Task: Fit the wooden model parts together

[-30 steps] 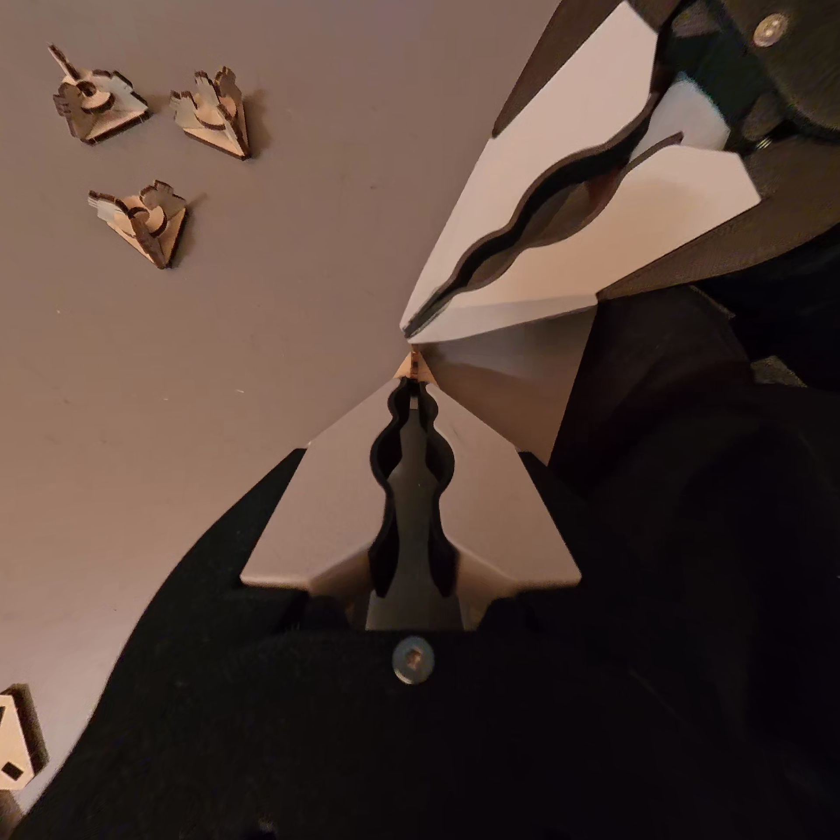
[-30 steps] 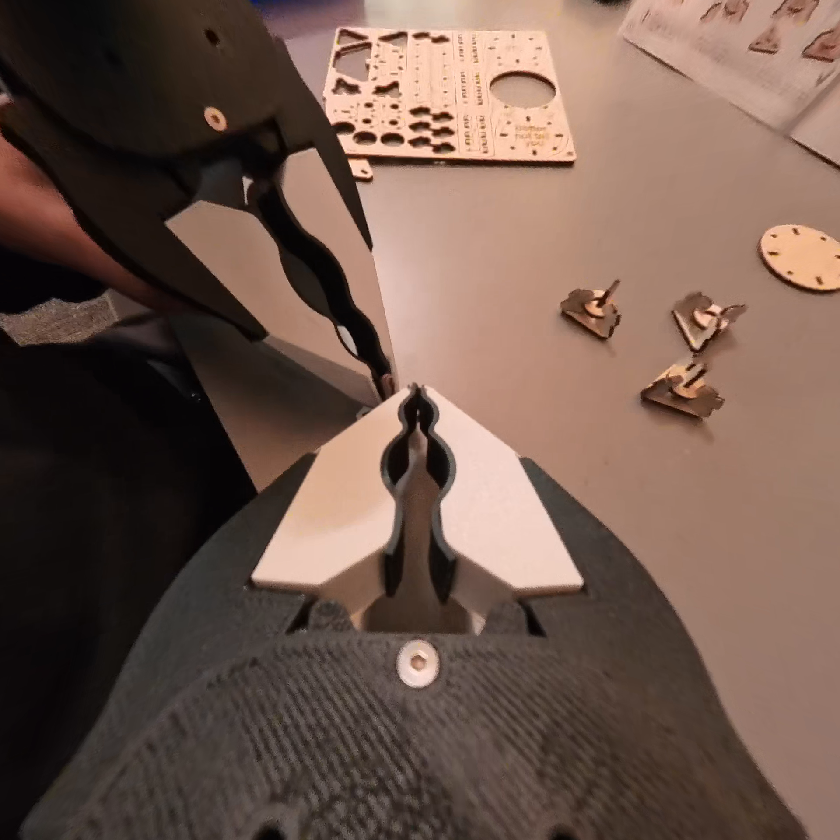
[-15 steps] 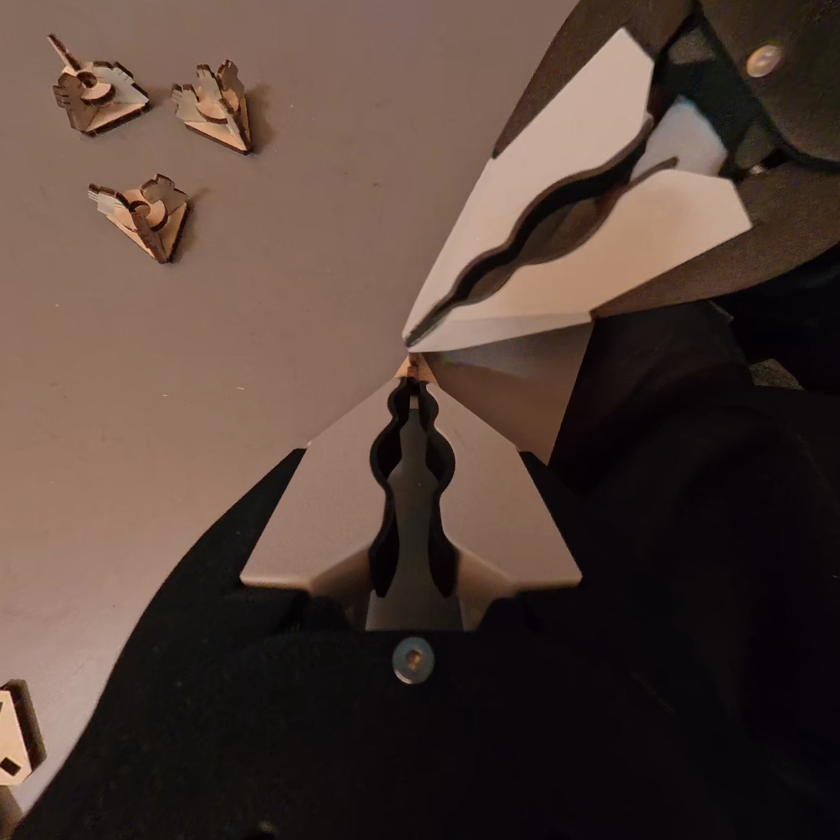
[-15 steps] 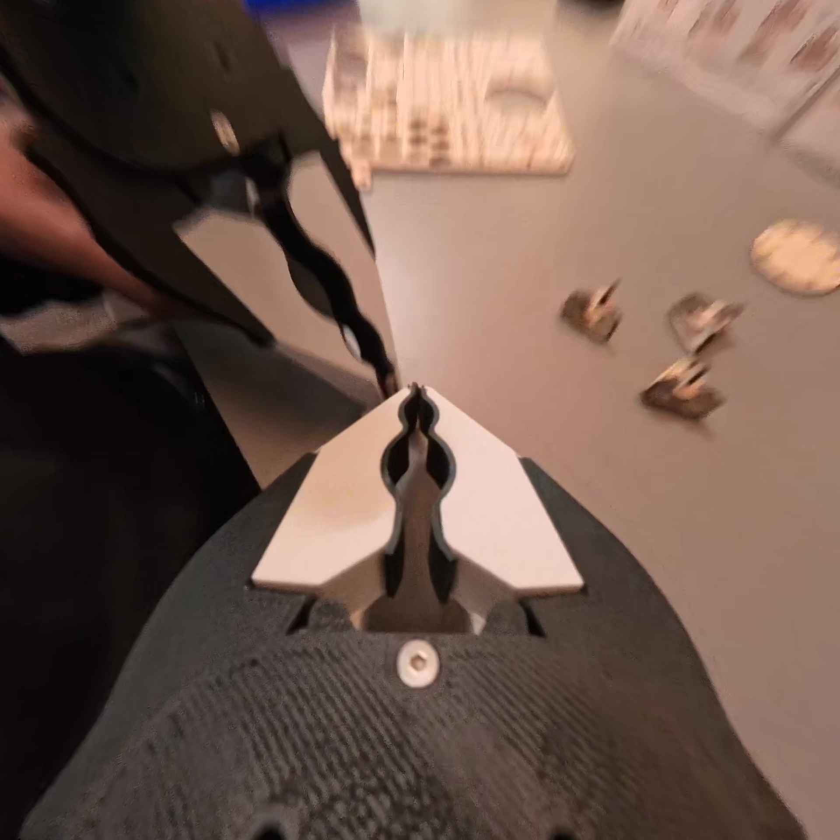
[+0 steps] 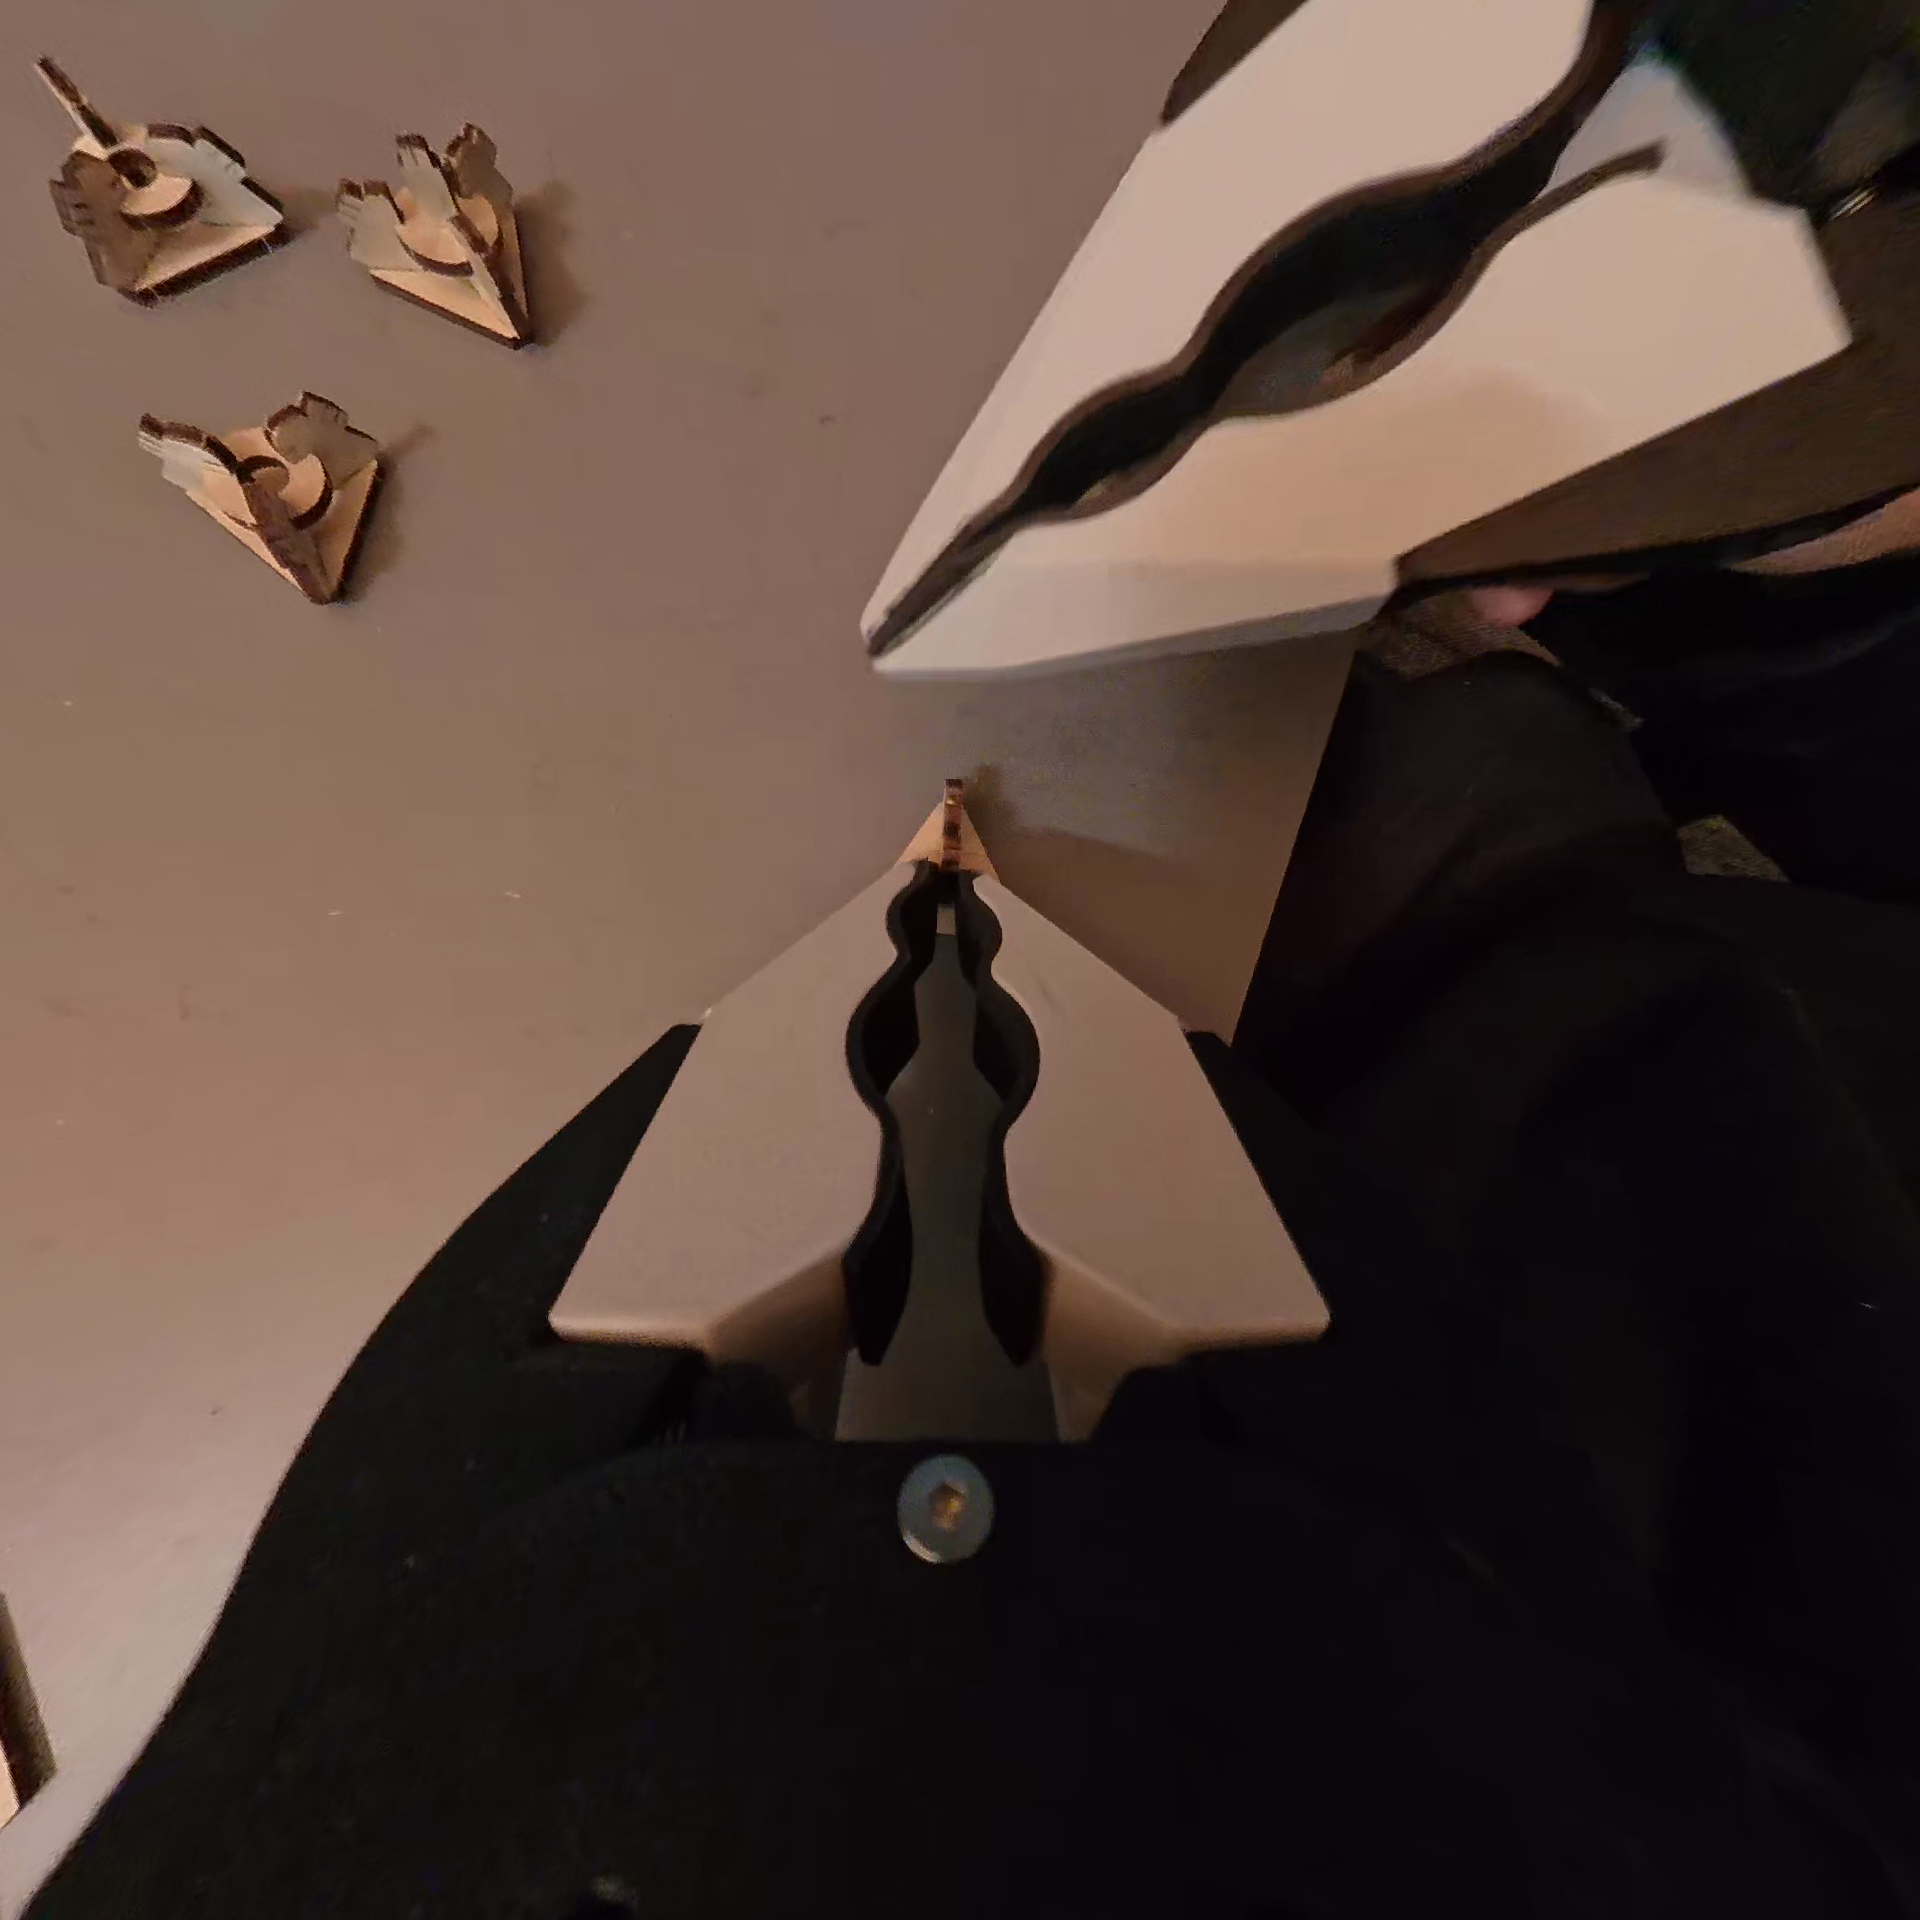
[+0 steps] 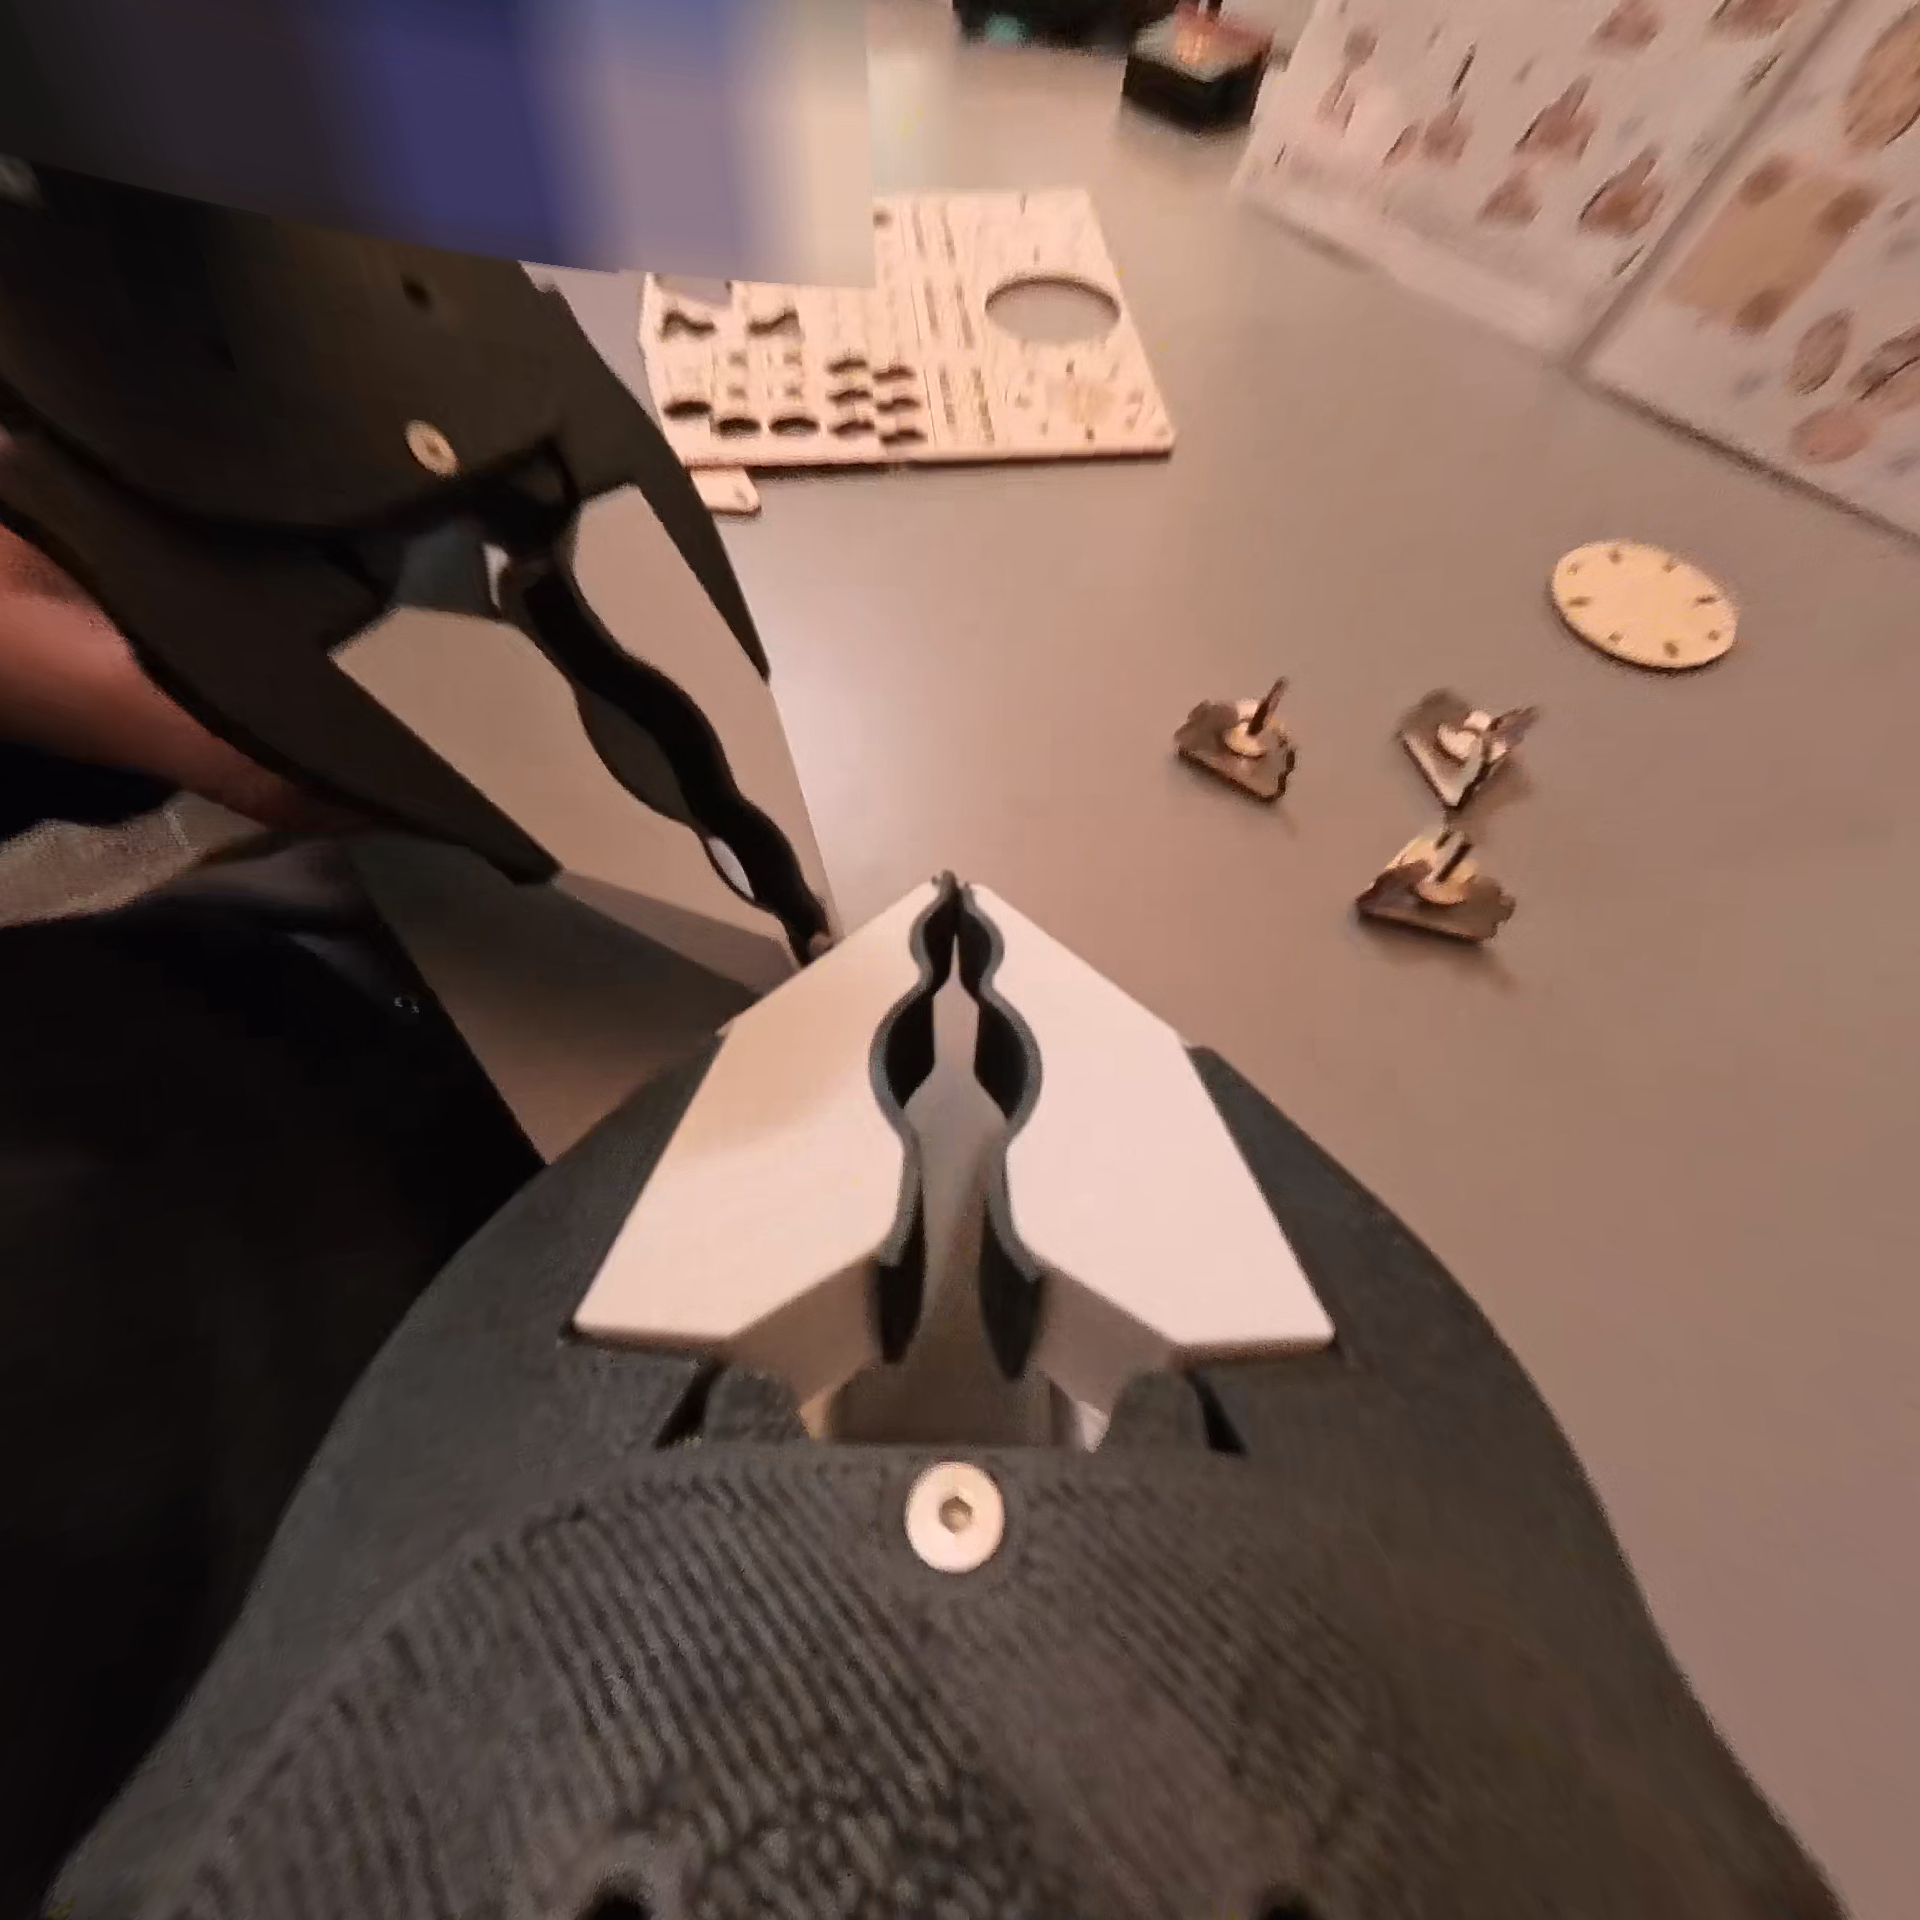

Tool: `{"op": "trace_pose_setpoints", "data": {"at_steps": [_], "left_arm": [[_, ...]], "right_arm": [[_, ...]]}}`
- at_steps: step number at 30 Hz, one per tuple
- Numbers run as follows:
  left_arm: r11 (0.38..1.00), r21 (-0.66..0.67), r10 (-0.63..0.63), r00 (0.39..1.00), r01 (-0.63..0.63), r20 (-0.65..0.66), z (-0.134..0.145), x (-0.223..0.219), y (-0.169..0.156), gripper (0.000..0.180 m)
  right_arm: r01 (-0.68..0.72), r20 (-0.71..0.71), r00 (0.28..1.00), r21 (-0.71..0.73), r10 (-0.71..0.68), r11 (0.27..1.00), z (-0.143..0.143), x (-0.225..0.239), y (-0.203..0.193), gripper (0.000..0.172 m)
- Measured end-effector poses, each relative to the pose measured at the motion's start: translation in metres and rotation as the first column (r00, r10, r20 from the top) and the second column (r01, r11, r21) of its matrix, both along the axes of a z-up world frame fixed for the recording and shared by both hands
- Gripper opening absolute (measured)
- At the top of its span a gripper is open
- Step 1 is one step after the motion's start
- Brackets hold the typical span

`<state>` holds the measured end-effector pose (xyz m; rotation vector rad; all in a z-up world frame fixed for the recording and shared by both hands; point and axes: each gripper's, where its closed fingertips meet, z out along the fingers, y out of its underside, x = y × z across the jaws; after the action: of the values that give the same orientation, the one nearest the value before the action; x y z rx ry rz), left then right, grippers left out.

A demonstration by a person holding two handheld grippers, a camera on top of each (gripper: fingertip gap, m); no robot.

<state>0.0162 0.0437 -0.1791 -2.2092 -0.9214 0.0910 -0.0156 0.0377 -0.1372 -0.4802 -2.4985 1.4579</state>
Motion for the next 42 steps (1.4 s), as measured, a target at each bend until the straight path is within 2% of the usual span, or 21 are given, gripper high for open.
{"op": "trace_pose_setpoints", "data": {"at_steps": [4,8,14,15,18,19,23,24,27,28,32,35,36,40,42], "left_arm": [[1.000,0.004,0.001,1.000,-0.001,0.003,0.000,0.000,0.000,0.003],[1.000,0.002,0.004,1.000,-0.004,0.003,0.000,0.000,0.000,0.003],[1.000,0.006,0.005,1.000,-0.005,0.004,0.000,0.000,0.000,0.003],[1.000,0.005,0.005,1.000,-0.005,0.004,0.000,0.000,0.000,0.003],[1.000,0.001,0.006,1.000,-0.006,0.004,0.000,0.000,0.000,0.003],[1.000,0.001,0.007,1.000,-0.007,0.003,0.000,0.000,0.000,0.003],[1.000,0.001,0.008,1.000,-0.008,0.000,0.000,0.000,0.000,0.003],[1.000,0.001,0.007,1.000,-0.007,0.001,0.000,0.000,0.000,0.003],[1.000,0.001,0.006,1.000,-0.007,0.005,0.000,0.001,-0.001,0.003],[1.000,0.002,0.007,1.000,-0.007,0.004,0.000,0.001,-0.001,0.003],[1.000,0.003,0.007,1.000,-0.007,0.003,0.000,0.001,-0.001,0.003],[1.000,0.009,0.003,1.000,-0.004,0.010,0.000,0.001,0.000,0.003],[1.000,0.010,0.005,1.000,-0.005,0.011,0.000,0.001,0.000,0.003],[1.000,0.005,0.007,1.000,-0.007,0.005,0.000,0.001,0.000,0.003],[1.000,0.009,0.007,1.000,-0.007,0.008,0.000,0.001,0.000,0.003]], "right_arm": [[0.000,-0.016,1.000,0.013,0.000,1.000,0.001,0.004,0.001,0.000],[-0.005,0.047,0.999,0.186,-0.004,0.983,-0.040,0.009,0.008,0.000],[0.029,-0.030,0.999,-0.044,-0.030,0.999,0.005,0.009,0.008,0.000],[0.026,-0.026,0.999,-0.048,-0.027,0.998,0.004,0.010,0.008,0.000],[0.005,0.070,0.997,0.117,-0.013,0.993,-0.037,0.013,0.009,0.000],[0.016,0.068,0.997,0.118,-0.024,0.993,-0.038,0.012,0.010,0.000],[0.041,0.059,0.998,-0.080,-0.036,0.996,0.002,0.011,0.006,0.000],[0.039,0.068,0.997,-0.083,-0.033,0.996,0.001,0.011,0.006,0.000],[0.036,0.130,0.991,0.058,-0.043,0.998,-0.035,0.011,0.006,0.000],[0.031,0.120,0.992,0.055,-0.037,0.998,-0.035,0.011,0.006,0.000],[0.030,0.085,0.996,-0.088,-0.022,0.996,-0.001,0.014,0.001,0.000],[0.015,0.123,0.992,0.011,-0.017,1.000,-0.025,0.015,0.001,0.000],[0.018,0.135,0.991,0.002,-0.018,1.000,-0.027,0.015,0.000,0.000],[0.044,0.067,0.997,-0.070,-0.039,0.997,-0.004,0.011,0.002,0.000],[0.025,0.081,0.996,-0.042,-0.022,0.999,-0.009,0.015,0.001,0.000]]}}
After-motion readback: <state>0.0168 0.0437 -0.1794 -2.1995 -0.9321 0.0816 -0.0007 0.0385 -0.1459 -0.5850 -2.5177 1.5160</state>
